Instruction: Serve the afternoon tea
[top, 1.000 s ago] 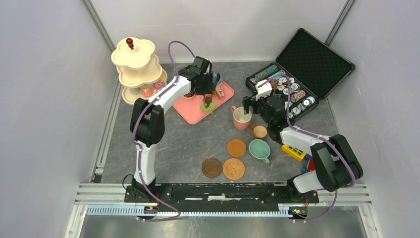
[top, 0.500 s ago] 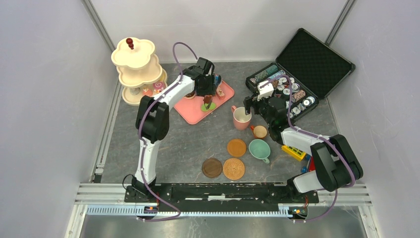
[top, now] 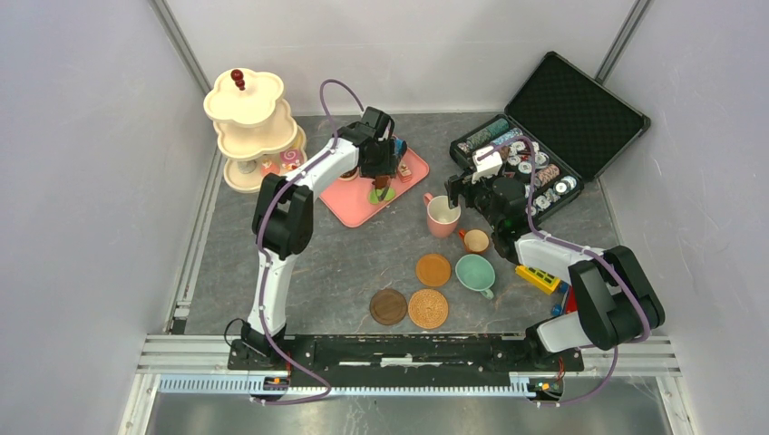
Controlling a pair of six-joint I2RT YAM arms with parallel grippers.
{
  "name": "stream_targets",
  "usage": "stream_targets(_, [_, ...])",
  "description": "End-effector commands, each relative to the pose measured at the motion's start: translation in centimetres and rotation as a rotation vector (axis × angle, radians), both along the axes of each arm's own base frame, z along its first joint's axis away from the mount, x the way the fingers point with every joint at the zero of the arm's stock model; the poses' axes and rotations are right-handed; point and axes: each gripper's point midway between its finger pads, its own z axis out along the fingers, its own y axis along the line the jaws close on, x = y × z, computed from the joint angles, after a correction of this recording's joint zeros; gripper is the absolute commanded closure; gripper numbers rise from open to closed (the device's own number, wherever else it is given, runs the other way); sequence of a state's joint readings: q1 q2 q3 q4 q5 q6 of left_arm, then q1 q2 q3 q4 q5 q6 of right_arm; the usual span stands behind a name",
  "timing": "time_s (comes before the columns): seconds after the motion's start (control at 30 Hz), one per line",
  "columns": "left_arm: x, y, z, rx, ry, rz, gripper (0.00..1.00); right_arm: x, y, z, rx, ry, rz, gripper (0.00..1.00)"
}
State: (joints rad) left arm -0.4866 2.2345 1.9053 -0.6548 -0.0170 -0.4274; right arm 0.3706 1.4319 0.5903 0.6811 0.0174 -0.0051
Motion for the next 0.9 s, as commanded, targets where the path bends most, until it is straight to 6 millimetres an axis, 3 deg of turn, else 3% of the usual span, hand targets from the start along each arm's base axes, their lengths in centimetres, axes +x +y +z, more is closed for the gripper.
stream_targets(0.0, [1.7, -1.2, 1.4, -0.022, -0.071, -0.035, 0.41, 0.1, 0.0, 1.1, 0.021, -0.039, 0.006, 0.02])
stream_targets(0.3, [2.0, -1.0, 3.4, -0.015, -0.117, -0.034, 0.66, 0.1, 0.0, 1.0, 0.046, -0.028, 0.0, 0.02])
stream_targets(0.57, [0.5, 0.4, 7.5, -0.008, -0.181, -0.021, 0.7, 0.1, -0.1, 1.1, 0.051, -0.032, -0.002, 0.02])
stream_targets(0.87, [-3.4, 4.8, 12.8, 0.084, -0.245, 0.015, 0.71, -0.2, -0.2, 1.4, 0.052, -0.044, -0.002, 0.02])
